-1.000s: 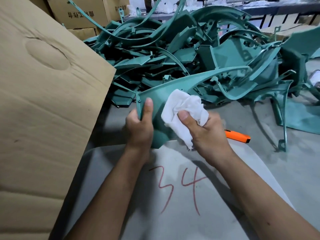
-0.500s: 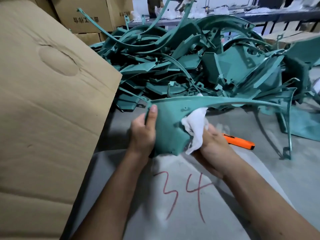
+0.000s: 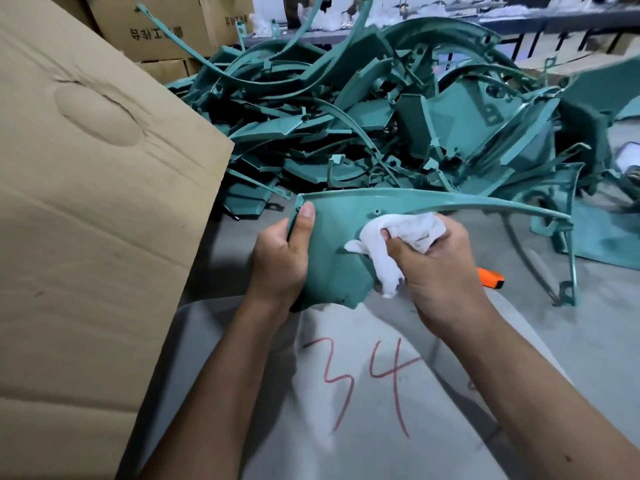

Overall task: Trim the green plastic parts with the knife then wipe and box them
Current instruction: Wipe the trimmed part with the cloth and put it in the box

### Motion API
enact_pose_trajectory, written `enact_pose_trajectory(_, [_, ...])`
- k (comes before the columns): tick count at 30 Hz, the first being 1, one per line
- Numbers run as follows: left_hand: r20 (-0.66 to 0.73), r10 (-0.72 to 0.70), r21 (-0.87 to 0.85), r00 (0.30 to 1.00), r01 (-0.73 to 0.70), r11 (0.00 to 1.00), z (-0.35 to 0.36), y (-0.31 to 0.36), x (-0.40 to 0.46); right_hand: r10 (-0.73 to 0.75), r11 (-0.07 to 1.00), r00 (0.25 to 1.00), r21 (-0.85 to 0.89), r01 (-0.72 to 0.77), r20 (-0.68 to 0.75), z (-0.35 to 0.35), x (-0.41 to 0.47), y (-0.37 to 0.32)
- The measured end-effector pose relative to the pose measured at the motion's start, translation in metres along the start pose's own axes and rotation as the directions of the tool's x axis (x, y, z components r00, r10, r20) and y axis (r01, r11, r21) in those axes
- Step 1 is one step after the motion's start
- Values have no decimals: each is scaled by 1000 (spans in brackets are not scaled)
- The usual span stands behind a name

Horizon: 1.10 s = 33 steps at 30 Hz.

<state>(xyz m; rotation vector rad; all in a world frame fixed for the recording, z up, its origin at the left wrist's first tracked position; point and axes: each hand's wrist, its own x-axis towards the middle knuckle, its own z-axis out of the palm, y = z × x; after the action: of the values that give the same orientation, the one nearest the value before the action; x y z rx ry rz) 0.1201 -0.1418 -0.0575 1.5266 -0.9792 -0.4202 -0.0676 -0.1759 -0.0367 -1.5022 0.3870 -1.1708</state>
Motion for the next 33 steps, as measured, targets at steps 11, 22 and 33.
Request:
enact_pose_trajectory(11, [-24,-260,-207,965,250,946,-9,-13,7,175,899,875,436,45,-452,-24,18,-17])
enact_pose_trajectory(22, [-92,-418,-388,904,354,851,-27,-6,12,24,993,846,-81,-80,-533,-33,14,0])
enact_pose_trajectory(33, [-17,-279,-137,960,274,952,-53,-13,17,54,998,923,62,-33,-380,-32,13,-6])
